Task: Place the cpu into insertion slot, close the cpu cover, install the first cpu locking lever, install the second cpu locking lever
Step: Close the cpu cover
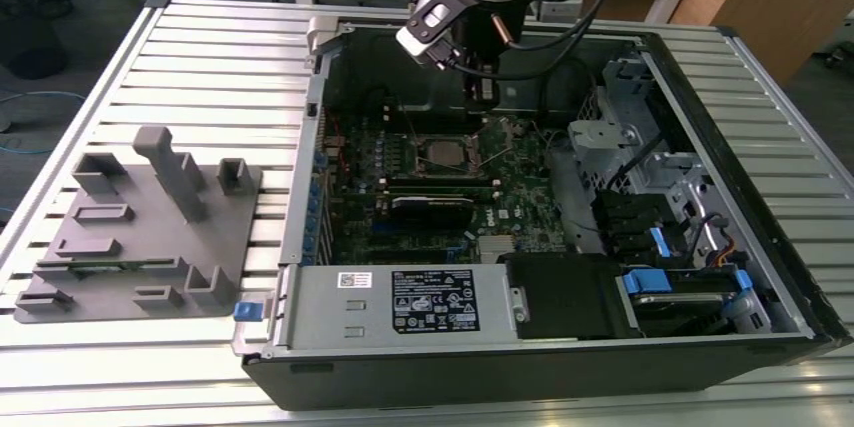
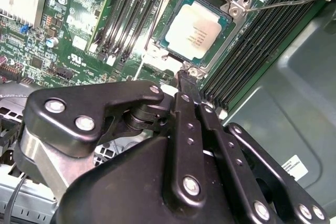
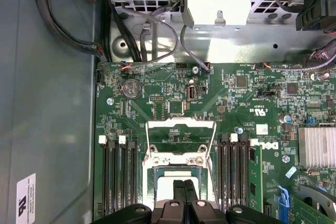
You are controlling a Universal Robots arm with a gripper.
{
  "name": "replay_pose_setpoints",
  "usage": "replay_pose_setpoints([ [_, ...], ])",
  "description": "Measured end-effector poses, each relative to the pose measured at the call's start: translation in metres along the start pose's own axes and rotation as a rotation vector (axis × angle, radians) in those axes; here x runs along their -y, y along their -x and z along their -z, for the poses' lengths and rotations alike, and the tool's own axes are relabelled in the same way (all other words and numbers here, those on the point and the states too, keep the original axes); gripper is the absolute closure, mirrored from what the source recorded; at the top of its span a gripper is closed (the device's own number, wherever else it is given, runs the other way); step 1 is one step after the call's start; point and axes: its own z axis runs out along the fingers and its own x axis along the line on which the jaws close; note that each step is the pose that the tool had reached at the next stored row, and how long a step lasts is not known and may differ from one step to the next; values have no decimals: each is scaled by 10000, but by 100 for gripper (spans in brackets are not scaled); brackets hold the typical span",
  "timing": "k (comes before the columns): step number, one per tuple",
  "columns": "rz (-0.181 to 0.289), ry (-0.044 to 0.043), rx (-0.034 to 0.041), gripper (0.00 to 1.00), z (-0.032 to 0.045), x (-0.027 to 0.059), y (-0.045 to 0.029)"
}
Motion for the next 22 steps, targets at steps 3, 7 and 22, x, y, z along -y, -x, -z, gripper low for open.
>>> replay_pose_setpoints([
  [3,1,0,1,89,0,-11,0],
  [7,1,0,0,89,-1,-24,0],
  [22,0,0,1,89,-3,-66,-1],
])
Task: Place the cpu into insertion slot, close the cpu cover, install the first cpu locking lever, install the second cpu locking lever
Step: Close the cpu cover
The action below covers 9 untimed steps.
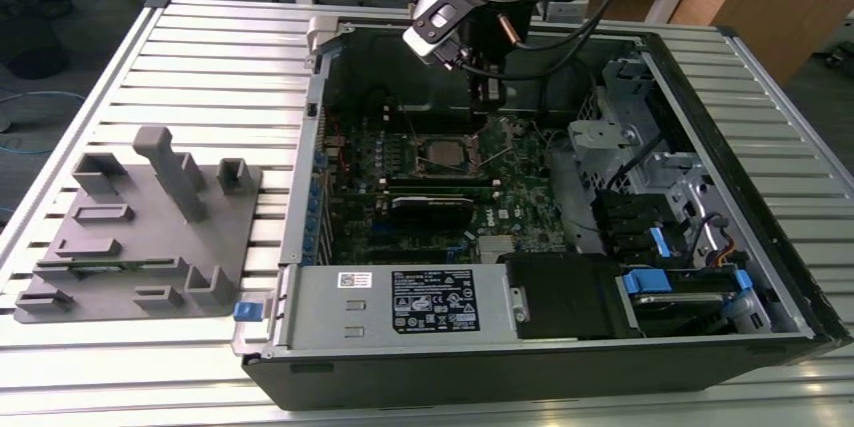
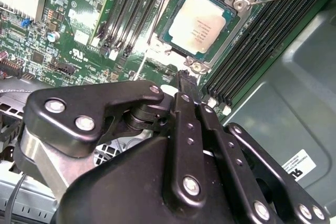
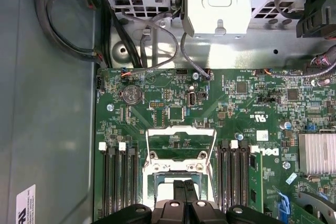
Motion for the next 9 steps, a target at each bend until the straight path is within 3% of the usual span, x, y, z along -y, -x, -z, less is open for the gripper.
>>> replay_pose_setpoints([
  [9,0,0,0,89,-2,-30,-1],
])
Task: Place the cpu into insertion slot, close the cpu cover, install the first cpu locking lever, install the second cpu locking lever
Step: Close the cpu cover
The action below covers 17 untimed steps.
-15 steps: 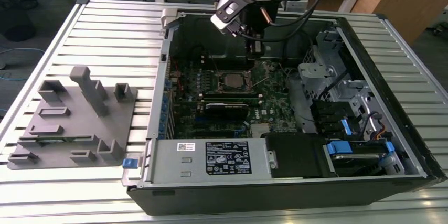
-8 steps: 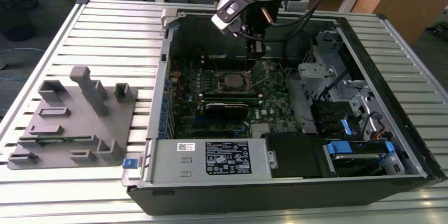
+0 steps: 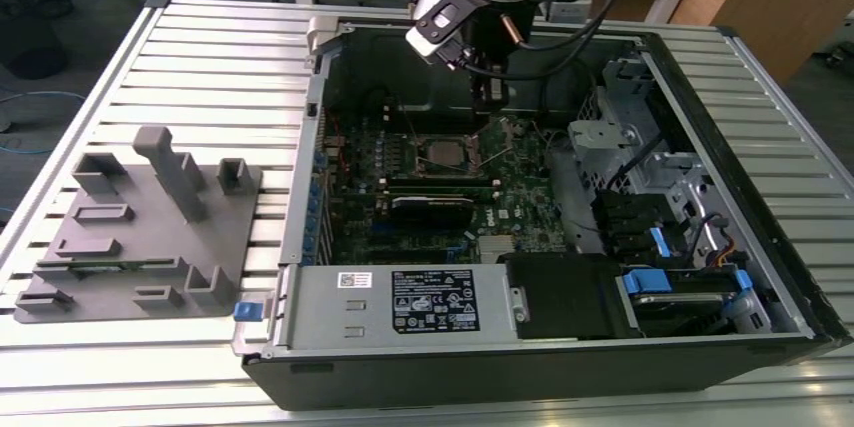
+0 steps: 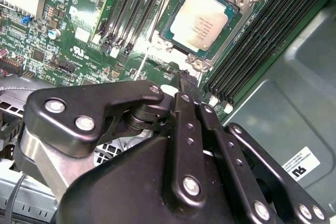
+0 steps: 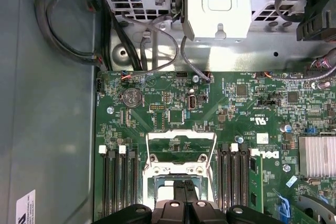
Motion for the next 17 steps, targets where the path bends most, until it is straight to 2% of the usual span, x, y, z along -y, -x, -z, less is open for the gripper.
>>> replay_pose_setpoints([
  [17,0,0,0,89,-3,-47,-1],
])
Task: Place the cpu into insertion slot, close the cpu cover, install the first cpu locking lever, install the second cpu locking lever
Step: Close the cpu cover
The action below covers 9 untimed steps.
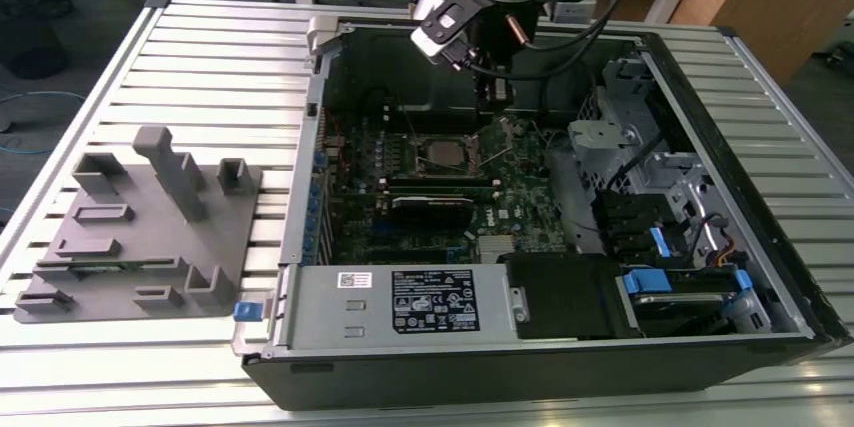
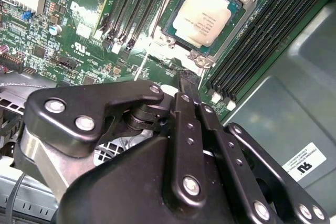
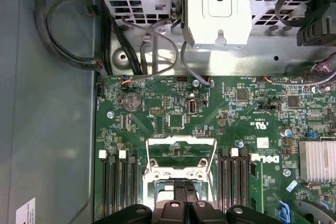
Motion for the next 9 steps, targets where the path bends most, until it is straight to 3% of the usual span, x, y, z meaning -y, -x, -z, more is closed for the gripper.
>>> replay_pose_setpoints([
  [9,-1,0,0,89,-1,-22,-1],
])
